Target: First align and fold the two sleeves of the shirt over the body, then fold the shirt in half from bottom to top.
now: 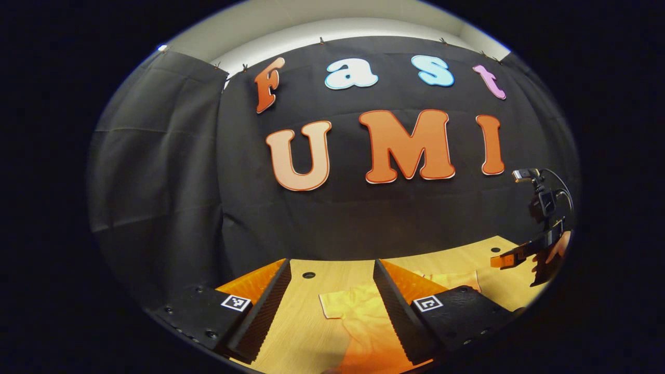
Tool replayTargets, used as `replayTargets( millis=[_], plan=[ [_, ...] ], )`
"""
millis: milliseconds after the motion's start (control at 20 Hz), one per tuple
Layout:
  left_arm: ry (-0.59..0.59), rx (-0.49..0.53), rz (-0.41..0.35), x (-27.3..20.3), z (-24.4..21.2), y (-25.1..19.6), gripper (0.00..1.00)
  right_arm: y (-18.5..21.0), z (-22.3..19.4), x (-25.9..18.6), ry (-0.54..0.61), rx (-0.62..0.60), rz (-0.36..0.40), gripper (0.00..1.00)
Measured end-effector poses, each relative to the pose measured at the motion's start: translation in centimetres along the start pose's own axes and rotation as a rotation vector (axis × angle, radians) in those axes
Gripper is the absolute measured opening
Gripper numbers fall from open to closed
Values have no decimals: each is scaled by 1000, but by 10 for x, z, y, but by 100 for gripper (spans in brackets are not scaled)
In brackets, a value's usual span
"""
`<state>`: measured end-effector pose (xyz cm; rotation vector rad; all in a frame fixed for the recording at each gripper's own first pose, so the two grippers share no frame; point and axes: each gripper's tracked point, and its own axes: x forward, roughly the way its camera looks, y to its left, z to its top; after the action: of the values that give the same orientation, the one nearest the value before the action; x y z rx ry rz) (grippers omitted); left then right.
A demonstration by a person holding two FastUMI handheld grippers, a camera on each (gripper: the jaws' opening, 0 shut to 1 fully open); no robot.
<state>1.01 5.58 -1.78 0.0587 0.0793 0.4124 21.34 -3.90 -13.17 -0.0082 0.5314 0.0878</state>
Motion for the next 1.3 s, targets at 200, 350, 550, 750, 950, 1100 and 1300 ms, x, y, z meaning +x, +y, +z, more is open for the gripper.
replayTargets(
  millis=[200,350,550,750,950,1100,1300],
  plan=[
    [41,0,79,-7,-9,14,97,-10,-13,38,127,22,0,98],
    [77,6,109,-16,-19,12,97,-18,-25,64,239,32,8,93],
    [115,9,147,-28,-28,10,97,-26,-43,98,398,28,16,90],
    [154,16,183,-39,-37,8,96,-30,-58,125,523,81,28,90],
    [175,25,203,-47,-38,6,96,-31,-84,150,611,63,3,79],
    [192,25,213,-51,-40,5,96,-27,-98,151,688,56,-33,73],
    [188,33,222,-51,-40,2,96,-14,-94,157,651,19,-32,53]
  ],
)
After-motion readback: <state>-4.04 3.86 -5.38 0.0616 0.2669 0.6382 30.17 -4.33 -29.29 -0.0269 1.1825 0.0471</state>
